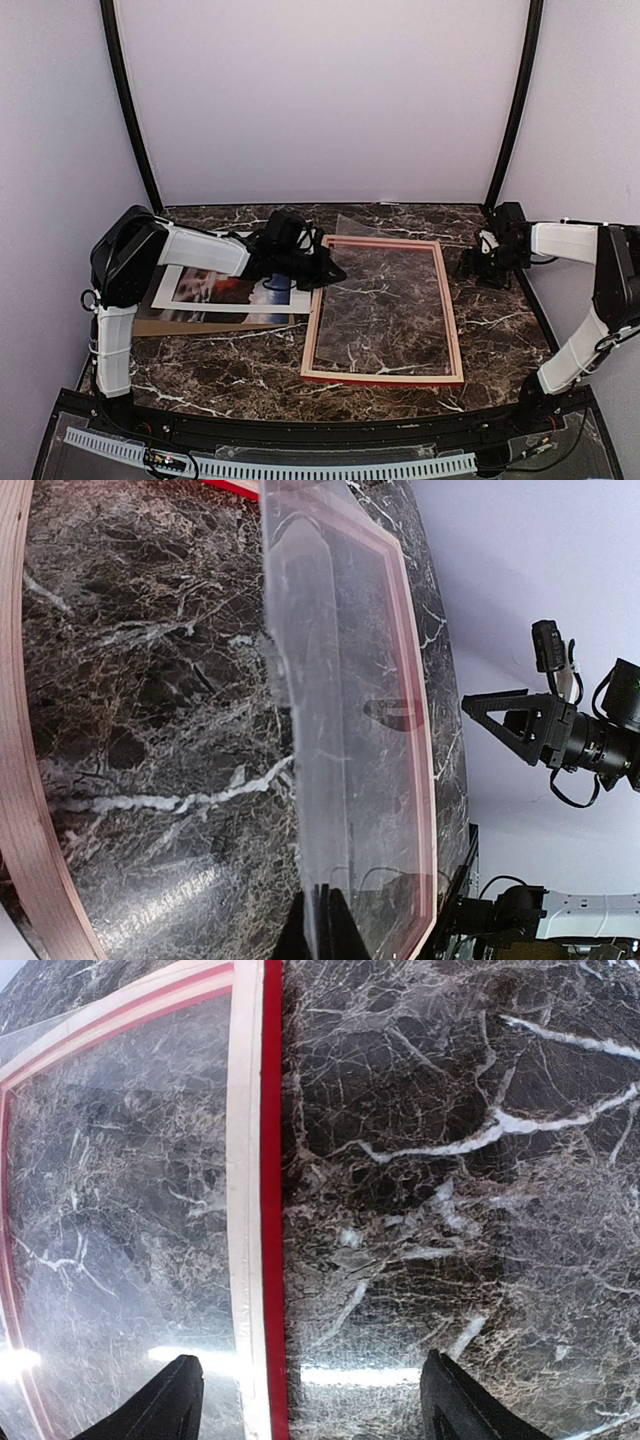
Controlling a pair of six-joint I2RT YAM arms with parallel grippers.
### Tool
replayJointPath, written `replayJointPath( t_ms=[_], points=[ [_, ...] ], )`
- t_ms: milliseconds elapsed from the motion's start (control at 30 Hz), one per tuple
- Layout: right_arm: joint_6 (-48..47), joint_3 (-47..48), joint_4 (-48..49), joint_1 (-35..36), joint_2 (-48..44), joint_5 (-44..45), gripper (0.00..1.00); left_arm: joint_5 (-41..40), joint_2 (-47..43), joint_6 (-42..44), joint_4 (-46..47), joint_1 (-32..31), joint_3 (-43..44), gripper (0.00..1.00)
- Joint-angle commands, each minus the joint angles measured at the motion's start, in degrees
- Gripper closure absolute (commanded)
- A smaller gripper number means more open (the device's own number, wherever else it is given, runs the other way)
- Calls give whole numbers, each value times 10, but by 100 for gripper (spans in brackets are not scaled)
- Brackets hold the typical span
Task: Put the photo into the frame
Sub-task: Place the glass panel in the frame body.
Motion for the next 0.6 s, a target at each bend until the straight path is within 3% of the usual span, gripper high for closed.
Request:
replayJointPath(
  t_ms=[0,567],
  points=[
    [-8,-1,13,5,8,-3,24,5,0,19,-19,5,16,100],
    [-10,0,12,8,11,0,24,6,2,21,-24,5,17,100]
  ],
)
